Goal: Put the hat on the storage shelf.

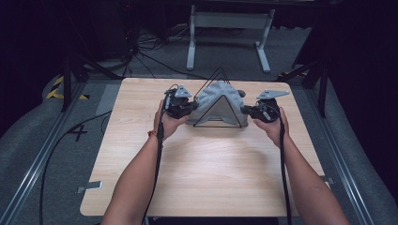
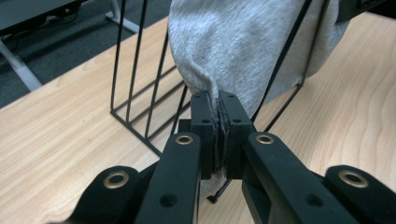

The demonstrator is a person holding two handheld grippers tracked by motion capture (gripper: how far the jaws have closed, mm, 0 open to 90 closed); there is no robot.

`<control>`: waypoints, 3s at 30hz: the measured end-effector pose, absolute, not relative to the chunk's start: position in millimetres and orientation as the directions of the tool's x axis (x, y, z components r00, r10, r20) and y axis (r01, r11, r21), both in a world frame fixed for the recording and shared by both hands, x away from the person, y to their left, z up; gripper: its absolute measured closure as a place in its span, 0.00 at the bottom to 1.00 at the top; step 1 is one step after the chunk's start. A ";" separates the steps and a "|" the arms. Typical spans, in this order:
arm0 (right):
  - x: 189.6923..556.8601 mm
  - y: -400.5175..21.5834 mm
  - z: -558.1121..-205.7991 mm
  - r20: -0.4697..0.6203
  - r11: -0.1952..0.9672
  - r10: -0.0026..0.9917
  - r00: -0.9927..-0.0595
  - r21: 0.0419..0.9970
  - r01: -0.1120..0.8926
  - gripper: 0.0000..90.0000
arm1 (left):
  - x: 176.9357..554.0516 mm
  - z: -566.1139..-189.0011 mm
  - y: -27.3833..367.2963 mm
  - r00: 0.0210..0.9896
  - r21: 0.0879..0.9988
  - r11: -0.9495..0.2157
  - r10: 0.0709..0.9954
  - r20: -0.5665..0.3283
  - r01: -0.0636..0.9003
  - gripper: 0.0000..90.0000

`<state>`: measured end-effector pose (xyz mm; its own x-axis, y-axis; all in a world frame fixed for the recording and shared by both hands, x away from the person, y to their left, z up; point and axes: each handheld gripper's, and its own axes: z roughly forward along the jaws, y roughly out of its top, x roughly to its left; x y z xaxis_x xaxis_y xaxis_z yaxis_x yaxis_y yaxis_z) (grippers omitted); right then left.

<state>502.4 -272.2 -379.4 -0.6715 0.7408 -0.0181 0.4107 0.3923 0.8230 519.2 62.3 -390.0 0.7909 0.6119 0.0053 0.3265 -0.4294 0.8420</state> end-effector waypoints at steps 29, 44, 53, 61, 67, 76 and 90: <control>461.6 -292.8 -353.2 -0.136 0.513 0.705 -0.696 0.776 0.368 0.81 | 460.6 -395.4 106.7 0.778 0.788 -0.543 0.613 0.138 0.288 0.52; 422.8 -305.7 -366.3 -0.216 0.595 0.679 -0.702 0.722 0.353 0.63 | 408.8 -416.0 140.4 0.789 0.718 -0.619 0.593 0.160 0.319 0.36; 399.2 -322.3 -385.2 -0.247 0.626 0.676 -0.694 0.689 0.365 0.51 | 388.0 -431.4 159.7 0.787 0.653 -0.681 0.581 0.206 0.331 0.31; 381.5 -338.5 -397.3 -0.233 0.595 0.711 -0.664 0.702 0.391 0.46 | 376.8 -441.1 172.6 0.783 0.629 -0.694 0.586 0.210 0.350 0.29; 367.6 -351.7 -405.6 -0.233 0.581 0.732 -0.641 0.705 0.407 0.43 | 368.7 -447.5 183.7 0.780 0.612 -0.702 0.589 0.214 0.363 0.27; 344.1 -385.4 -422.7 -0.179 0.510 0.787 -0.590 0.726 0.460 0.38 | 361.1 -462.1 204.1 0.777 0.612 -0.680 0.608 0.163 0.404 0.25; 329.0 -422.1 -459.1 -0.040 0.362 0.864 -0.502 0.742 0.564 0.32 | 354.0 -481.4 230.5 0.740 0.712 -0.514 0.672 -0.014 0.479 0.17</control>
<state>329.0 -422.1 -459.1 -0.5022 0.8638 -0.0400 0.5642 0.3623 0.7419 354.0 230.5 -481.4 0.7405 0.6719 -0.0135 0.4790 -0.5135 0.7119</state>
